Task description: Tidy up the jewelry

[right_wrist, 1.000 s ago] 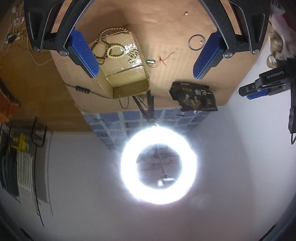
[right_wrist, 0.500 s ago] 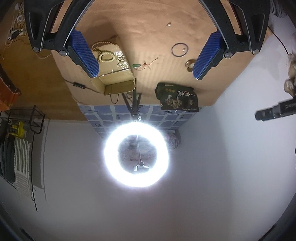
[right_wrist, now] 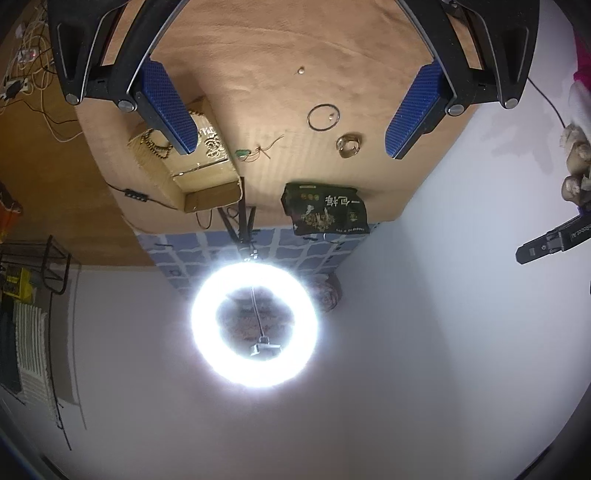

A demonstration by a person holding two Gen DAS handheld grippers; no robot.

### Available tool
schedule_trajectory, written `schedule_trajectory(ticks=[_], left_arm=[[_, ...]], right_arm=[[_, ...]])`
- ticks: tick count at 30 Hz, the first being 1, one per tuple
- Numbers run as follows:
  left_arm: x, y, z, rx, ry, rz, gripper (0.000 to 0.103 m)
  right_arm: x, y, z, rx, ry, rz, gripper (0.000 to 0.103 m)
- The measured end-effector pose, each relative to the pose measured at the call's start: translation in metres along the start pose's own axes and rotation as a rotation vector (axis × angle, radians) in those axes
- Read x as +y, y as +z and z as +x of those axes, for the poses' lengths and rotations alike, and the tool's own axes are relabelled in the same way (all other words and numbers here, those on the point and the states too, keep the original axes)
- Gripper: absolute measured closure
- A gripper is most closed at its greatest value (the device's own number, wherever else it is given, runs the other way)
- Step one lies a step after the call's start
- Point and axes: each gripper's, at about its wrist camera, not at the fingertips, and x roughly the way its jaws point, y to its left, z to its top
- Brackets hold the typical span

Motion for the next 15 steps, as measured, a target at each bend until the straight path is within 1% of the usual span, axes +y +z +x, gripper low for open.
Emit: schedule_trajectory(ticks=[2,3,5,7,10,12,15], left_arm=[[0.003,-0.007,0.016,0.021,-0.01,-0.005,0.051],[0.005,-0.01,0.024,0.031,-0.015,-0.007,0.051],[0.009,-0.018,0.042,0.056,-0.016,-0.012,0.051],[0.015,-0.029,0.067,0.092,-0.017,-0.016,0.051],[0.024,-0.048,0.103,0.134,-0.011,-0.019,0.051],[0.03,-0.062,0.127,0.159,-0.006,-0.026,0.051],[0.042,-0.086,0.17,0.217,-0.017,-0.055,0.051]], right_arm=[[-0.001,-0.002,0.013,0.013,-0.002,-0.007,0.004],[-0.002,-0.006,0.024,0.027,-0.002,-0.008,0.007],[-0.004,-0.011,0.04,0.047,0.008,-0.008,0.011],[-0.005,-0.017,0.059,0.066,0.012,-0.013,0.014],[-0.005,-0.029,0.099,0.102,0.013,-0.046,0.02],[-0.006,-0.037,0.13,0.138,0.014,-0.067,0.027],[-0.012,-0.05,0.169,0.179,-0.007,-0.071,0.032]])
